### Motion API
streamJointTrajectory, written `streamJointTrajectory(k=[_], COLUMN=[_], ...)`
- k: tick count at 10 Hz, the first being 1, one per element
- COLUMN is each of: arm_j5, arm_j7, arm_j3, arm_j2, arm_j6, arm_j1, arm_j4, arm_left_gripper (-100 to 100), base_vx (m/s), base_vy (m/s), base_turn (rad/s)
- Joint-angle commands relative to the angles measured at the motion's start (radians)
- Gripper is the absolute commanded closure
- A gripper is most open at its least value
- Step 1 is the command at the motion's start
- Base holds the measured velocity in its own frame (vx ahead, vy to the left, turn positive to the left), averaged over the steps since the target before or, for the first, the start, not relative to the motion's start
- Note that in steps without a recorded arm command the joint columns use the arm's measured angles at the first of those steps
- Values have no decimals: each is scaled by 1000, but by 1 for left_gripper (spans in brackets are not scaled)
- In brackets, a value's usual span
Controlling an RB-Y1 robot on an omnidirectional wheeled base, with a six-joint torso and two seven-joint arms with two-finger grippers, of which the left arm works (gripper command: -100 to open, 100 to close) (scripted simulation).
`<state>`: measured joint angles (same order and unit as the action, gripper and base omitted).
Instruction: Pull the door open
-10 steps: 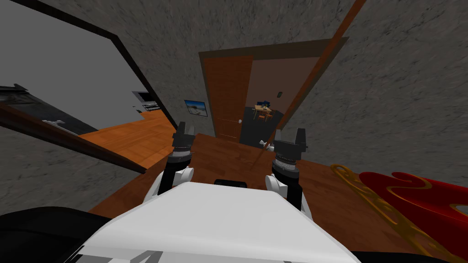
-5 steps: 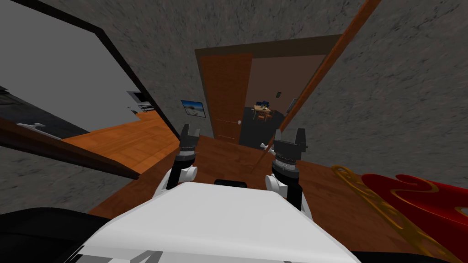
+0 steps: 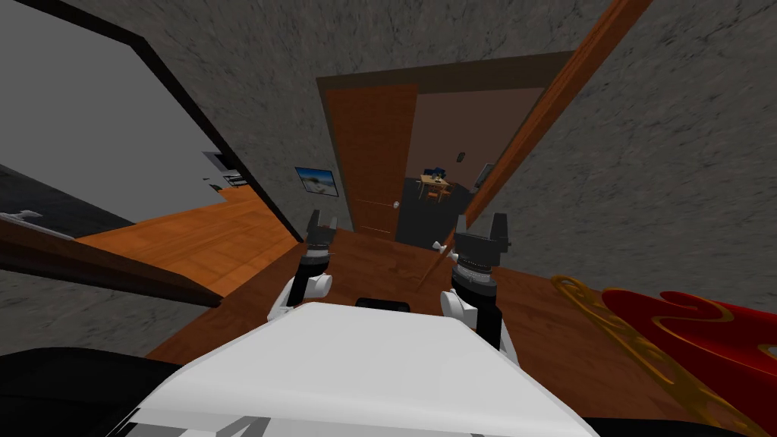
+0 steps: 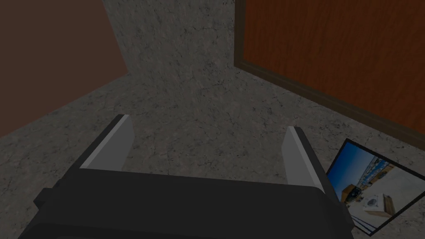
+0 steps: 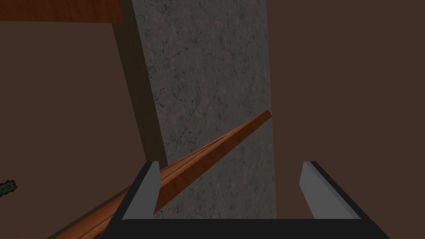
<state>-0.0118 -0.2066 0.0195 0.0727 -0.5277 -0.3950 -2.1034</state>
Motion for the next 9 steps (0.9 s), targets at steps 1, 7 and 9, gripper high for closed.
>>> streamJointTrajectory(k=[1,7,9], arm_j5=[14,74,97], arm_j7=[-25,-122,-159], arm_j3=[-7,-26,-33], arm_j2=[2,10,12], arm_j6=[-13,-53,-67], arm_j1=[11,77,102], arm_j4=[37,197,258], arm_left_gripper=[-100,-100,-100], base_vx=[106,96,108], base_vy=[-1,0,8], base_turn=[-29,-33,-37])
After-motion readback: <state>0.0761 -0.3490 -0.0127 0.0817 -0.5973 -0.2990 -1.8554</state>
